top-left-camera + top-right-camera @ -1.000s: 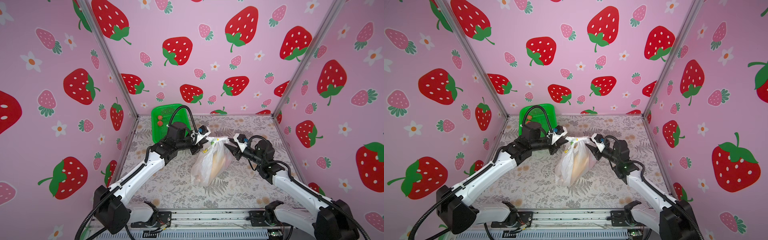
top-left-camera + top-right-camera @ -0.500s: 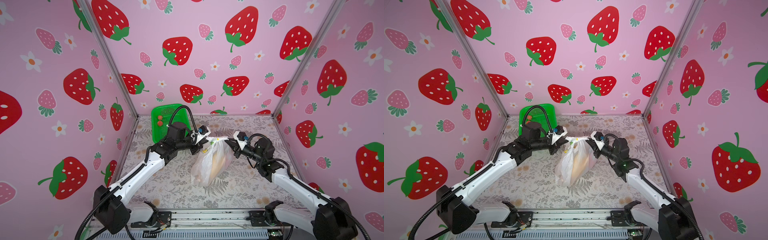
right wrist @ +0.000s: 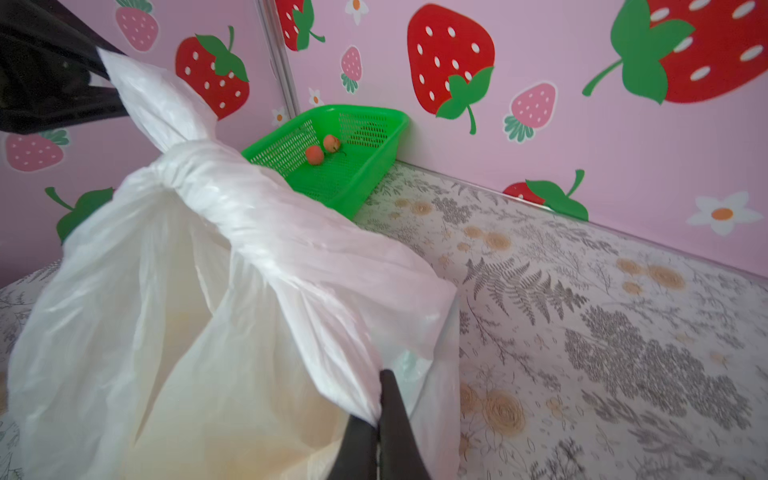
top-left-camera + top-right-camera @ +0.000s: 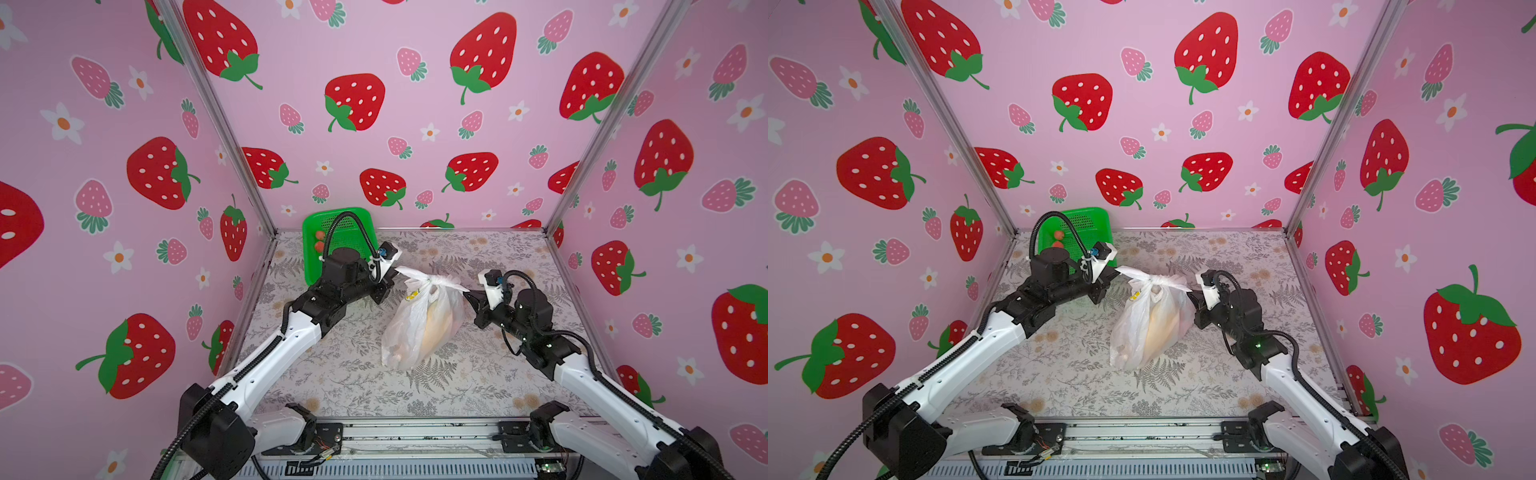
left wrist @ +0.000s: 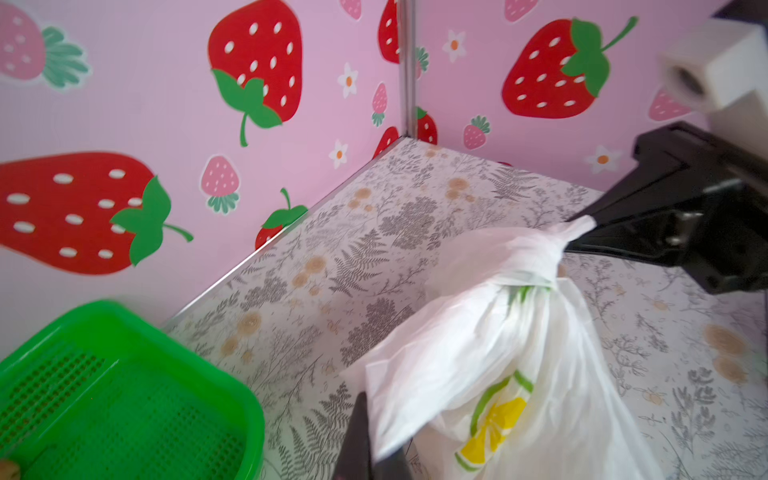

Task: Place the fake fruits into the plastic bag and tie a complex knot
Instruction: 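Open the left gripper, releasing the knotted handle onto the bag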

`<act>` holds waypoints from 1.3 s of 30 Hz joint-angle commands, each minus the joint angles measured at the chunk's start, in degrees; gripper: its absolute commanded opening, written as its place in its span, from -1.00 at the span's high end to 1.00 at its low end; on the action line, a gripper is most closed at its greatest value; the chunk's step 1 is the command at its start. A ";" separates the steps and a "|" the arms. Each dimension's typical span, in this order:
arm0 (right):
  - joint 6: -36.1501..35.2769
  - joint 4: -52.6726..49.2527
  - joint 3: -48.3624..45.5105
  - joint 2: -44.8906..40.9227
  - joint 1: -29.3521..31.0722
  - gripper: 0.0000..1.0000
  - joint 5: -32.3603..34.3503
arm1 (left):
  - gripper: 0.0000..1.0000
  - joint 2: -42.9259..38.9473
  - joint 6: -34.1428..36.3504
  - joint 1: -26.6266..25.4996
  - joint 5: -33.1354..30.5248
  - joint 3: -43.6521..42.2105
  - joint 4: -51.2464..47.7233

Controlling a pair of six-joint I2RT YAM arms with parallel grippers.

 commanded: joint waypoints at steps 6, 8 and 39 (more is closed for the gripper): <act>14.09 -1.75 -10.70 1.14 -13.75 1.00 5.07 | 1.00 1.34 -13.18 10.05 -22.88 -6.73 3.81; 15.61 -0.46 -10.66 2.14 -13.74 1.00 4.61 | 1.00 1.68 -14.12 10.01 -22.96 -7.91 4.62; 2.60 12.60 -12.79 -8.63 -13.83 -0.99 37.59 | -0.99 -21.17 -20.59 13.75 -40.88 -30.56 15.67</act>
